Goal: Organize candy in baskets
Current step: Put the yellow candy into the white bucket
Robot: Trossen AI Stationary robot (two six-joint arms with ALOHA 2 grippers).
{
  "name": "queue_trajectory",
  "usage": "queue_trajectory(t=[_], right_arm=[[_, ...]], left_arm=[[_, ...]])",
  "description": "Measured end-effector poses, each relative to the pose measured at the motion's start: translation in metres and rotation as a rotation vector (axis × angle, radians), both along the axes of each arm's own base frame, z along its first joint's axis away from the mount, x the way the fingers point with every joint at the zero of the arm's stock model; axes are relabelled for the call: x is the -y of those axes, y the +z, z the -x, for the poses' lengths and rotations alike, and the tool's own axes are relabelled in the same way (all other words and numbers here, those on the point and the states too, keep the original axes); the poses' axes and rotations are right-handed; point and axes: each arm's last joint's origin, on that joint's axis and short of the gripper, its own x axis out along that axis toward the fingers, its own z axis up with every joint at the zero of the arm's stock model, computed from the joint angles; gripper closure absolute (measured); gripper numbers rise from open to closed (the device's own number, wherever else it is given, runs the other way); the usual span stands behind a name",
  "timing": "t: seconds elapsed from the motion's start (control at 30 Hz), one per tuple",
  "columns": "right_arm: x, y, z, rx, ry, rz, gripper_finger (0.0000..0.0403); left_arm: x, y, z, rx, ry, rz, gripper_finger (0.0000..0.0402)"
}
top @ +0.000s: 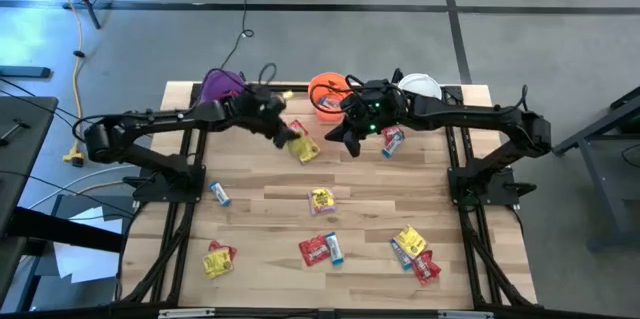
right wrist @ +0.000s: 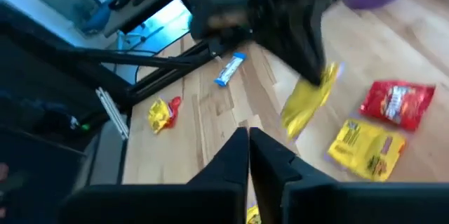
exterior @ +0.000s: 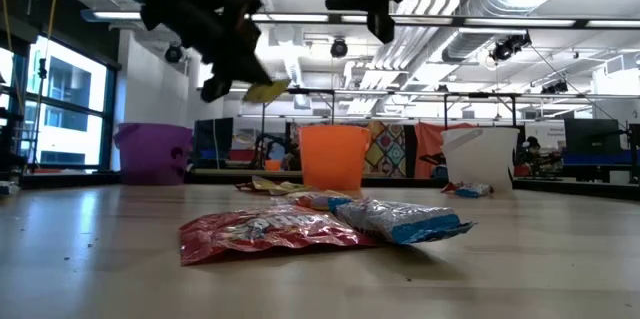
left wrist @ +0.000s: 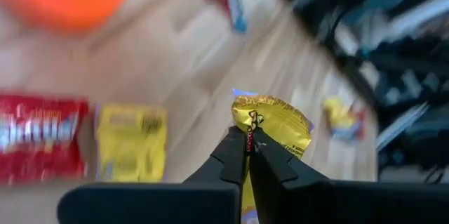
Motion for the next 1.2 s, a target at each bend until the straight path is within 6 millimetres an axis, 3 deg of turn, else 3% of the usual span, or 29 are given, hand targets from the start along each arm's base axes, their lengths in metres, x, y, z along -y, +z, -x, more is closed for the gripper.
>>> queue_trajectory(t=[0.1, 0.33, 0.47, 0.93, 1.2], right_arm=[[0.0, -0.001, 0.001, -0.02, -0.032, -0.062, 0.0362], [0.003, -0.006, -0.001, -0.065, -0.144, -0.123, 0.0239], [0.009, -0.007, 0.001, -0.071, -0.205, -0.131, 0.0207], [0.013, -0.002, -0.001, -0.01, -0.224, -0.14, 0.021], [0.014, -0.002, -0.001, -0.009, -0.247, -0.122, 0.0296]], left_arm=[[-0.006, 0.01, 0.001, 0.085, 0.04, -0.012, 0.0401], [-0.01, 0.022, -0.004, 0.208, 0.062, -0.039, 0.0401], [-0.008, 0.025, -0.006, 0.243, 0.059, -0.038, 0.0401], [-0.001, 0.035, -0.02, 0.395, 0.069, 0.004, 0.0401], [0.0, 0.036, -0.026, 0.439, 0.089, 0.006, 0.0401]])
